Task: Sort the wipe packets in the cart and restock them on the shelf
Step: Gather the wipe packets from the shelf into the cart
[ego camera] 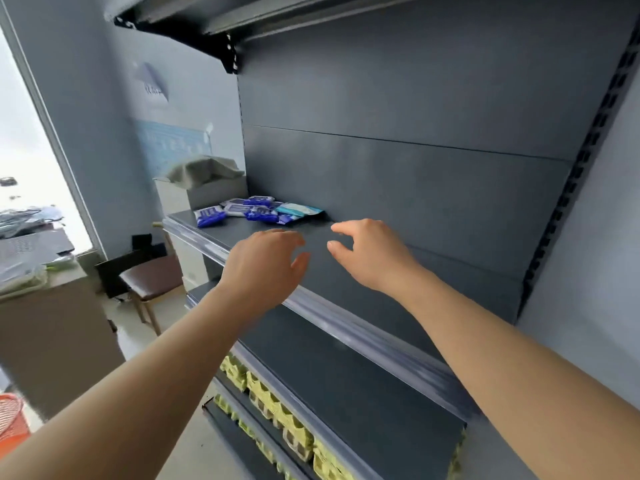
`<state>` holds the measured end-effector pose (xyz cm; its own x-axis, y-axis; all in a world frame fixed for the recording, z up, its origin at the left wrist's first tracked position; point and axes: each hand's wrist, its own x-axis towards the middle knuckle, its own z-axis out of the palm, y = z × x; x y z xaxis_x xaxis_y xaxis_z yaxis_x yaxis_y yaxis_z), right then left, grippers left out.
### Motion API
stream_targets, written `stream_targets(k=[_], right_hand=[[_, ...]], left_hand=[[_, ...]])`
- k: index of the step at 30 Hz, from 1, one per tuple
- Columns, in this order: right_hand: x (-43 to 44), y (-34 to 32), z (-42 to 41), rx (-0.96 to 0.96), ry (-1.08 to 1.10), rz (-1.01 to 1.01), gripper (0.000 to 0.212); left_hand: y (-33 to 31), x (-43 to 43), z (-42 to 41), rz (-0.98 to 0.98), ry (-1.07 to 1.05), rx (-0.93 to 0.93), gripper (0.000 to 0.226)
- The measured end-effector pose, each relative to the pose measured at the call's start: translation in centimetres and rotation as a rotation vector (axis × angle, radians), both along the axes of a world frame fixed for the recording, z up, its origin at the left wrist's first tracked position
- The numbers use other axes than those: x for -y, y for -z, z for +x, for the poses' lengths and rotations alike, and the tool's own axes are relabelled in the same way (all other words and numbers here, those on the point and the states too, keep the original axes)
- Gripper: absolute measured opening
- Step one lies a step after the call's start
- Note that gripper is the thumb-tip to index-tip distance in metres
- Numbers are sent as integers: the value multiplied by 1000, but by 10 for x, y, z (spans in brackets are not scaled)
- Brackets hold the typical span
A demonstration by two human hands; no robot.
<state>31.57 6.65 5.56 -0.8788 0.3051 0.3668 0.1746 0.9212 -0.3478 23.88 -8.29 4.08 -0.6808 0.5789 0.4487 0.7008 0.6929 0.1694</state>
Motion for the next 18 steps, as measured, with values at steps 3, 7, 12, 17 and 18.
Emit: stream_targets(k=[3,7,12,17,18], right_hand=[[10,5,-51,21,-4,-11,40],[7,13,-119,44,8,-12,35],[-19,16,-216,81,39,2,35],[-51,19,-298,131,110,-61,43],[-57,22,-311,148,130,-91,46]], left_hand=[[7,16,-51,-17,-45,44,34],[15,22,-121,-36,-93,88,35],[17,16,-219,4,-139,105,34],[23,4,-311,34,-165,175,35],[26,2,-327,31,-162,190,36]])
